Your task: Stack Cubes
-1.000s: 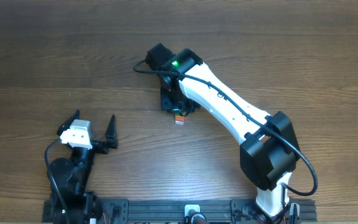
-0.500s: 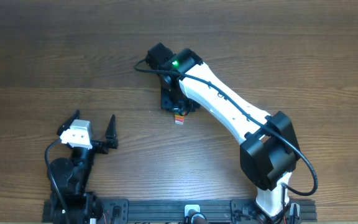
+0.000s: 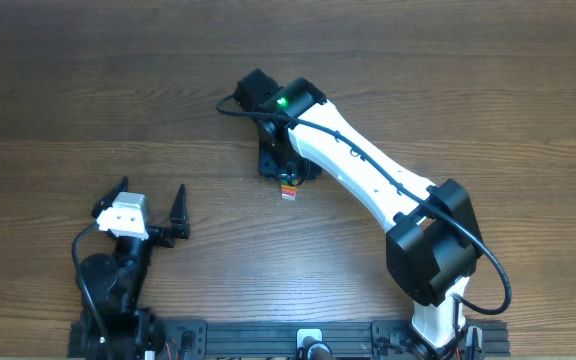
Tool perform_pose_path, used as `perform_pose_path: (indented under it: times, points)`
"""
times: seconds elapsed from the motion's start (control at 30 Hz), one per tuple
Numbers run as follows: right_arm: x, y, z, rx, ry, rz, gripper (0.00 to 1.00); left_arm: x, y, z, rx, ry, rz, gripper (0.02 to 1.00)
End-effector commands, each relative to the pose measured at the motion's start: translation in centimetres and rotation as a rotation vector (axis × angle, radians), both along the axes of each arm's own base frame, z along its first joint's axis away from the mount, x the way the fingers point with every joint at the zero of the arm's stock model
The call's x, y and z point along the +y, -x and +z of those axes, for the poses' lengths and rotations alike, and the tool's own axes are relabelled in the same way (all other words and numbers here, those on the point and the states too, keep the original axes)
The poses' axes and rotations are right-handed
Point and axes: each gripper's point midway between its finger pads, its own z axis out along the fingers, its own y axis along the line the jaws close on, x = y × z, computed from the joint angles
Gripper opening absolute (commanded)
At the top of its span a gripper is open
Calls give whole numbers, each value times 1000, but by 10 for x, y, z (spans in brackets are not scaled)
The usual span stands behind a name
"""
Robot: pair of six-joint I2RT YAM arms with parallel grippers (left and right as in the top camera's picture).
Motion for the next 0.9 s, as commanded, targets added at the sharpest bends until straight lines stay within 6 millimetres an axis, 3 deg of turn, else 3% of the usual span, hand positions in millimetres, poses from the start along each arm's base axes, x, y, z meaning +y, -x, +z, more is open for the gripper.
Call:
perform_pose_path:
  times: [0.03, 0.9]
  points:
    - [-6, -3, -8, 7, 28, -19, 439, -3, 1, -1, -3, -14, -15, 1000]
    - [-12, -3, -8, 18, 40, -105, 439, -3, 1, -1, -3, -14, -15, 998]
